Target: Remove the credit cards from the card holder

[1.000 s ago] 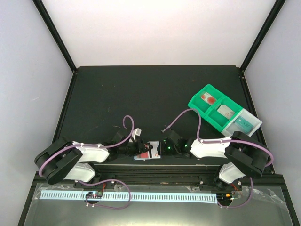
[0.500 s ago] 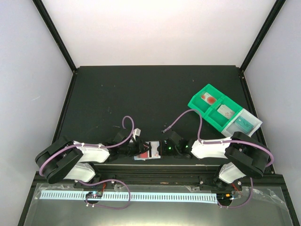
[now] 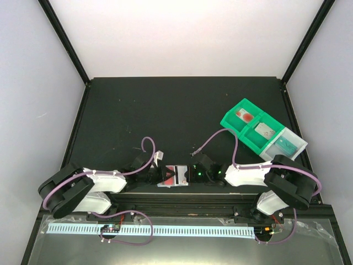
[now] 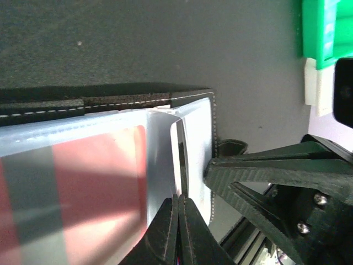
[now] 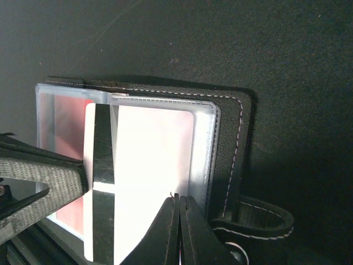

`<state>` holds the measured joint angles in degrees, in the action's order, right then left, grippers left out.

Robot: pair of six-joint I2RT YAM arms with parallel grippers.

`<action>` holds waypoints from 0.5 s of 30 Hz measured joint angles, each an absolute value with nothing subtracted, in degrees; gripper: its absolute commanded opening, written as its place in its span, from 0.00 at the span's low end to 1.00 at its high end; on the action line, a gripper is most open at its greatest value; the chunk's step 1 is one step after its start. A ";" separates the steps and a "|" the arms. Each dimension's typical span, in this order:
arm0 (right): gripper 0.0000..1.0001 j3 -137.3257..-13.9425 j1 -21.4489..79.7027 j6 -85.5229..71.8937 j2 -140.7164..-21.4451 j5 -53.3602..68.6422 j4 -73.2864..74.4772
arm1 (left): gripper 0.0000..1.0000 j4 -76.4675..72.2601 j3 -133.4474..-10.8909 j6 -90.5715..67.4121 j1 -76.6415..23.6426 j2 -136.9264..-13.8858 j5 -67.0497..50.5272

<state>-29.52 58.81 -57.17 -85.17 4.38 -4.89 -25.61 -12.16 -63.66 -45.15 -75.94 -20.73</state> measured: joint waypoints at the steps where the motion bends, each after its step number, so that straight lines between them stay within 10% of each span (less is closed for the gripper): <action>1: 0.01 -29.47 58.81 -57.19 -85.17 4.38 -4.95 | 0.02 -25.74 -12.08 -63.68 -45.15 -75.46 -20.84; 15: 0.01 -29.08 58.85 -57.39 -85.12 4.47 -5.85 | 0.02 -24.86 -9.50 -63.75 -45.80 -70.35 -21.10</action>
<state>-29.08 58.85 -57.39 -85.12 4.47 -5.85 -24.86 -9.50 -63.75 -45.80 -70.35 -21.10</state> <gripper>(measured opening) 0.010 0.018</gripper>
